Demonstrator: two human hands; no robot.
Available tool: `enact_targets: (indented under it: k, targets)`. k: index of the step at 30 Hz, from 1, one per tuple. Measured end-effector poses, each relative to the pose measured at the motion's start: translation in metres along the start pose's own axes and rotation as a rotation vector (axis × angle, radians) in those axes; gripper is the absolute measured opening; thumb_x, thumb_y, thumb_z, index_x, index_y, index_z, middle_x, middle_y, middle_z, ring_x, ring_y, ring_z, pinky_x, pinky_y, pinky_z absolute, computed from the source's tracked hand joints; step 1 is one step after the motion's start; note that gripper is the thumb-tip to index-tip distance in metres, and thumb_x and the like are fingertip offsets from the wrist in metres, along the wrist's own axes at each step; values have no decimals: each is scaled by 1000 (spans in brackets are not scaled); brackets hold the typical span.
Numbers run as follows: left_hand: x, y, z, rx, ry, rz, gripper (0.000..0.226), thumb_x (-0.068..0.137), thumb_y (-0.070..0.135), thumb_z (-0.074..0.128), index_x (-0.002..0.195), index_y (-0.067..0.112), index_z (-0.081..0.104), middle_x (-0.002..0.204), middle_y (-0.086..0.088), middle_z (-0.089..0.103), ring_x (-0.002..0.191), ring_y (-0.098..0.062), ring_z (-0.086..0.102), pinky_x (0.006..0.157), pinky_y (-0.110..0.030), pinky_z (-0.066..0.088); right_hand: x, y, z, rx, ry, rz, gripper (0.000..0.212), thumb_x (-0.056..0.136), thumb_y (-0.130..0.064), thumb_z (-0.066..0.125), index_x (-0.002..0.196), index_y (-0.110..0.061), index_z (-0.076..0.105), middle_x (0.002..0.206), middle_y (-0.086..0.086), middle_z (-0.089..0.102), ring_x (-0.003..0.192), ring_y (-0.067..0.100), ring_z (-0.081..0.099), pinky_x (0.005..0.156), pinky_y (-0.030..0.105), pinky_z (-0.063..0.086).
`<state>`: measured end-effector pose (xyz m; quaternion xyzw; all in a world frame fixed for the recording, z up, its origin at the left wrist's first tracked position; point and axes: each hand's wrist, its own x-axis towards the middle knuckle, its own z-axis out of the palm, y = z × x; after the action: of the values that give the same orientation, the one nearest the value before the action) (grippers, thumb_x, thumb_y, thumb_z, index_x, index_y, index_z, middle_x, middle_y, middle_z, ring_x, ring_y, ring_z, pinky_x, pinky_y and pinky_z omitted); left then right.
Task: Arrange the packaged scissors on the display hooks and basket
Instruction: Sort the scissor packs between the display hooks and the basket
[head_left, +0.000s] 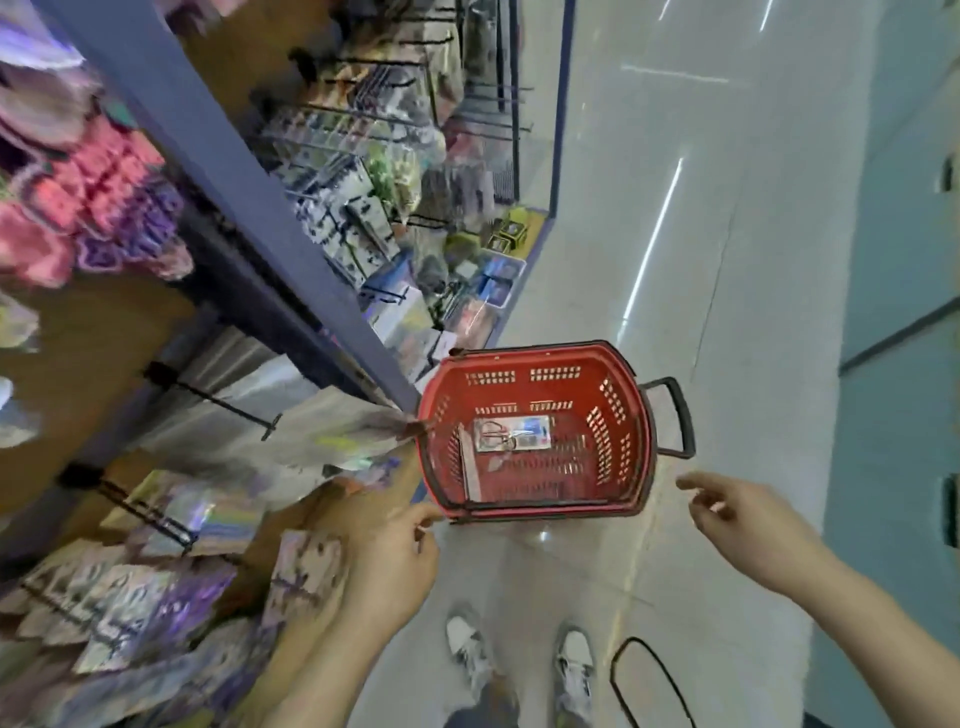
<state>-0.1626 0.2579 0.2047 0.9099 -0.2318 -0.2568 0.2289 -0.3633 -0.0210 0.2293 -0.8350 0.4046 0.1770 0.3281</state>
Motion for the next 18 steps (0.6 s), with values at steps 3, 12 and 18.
enact_targets:
  k: [3,12,18]
  targets:
    - [52,-5,34,-31,-53,-94,32,86,-2,58,108,17,72,99,5,66,88,-12,59,72,-18,36,52,9,9,65,-19,63,26,96,-16,57,119,-22,68,94,-3,67,92,20,68,79,30,46]
    - [270,-79,194,0,-186,-295,43,86,7,59,128,17,62,129,-5,60,120,-24,55,98,-28,41,298,36,134,327,-70,195,31,94,-11,62,126,-12,63,115,5,67,90,15,59,78,21,42]
    - [392,-172,340,215,-243,-392,54,86,13,56,139,20,50,138,-14,48,127,-32,48,106,-33,37,504,90,315,406,-201,241,66,78,-36,73,136,-13,53,125,17,65,84,20,62,71,24,50]
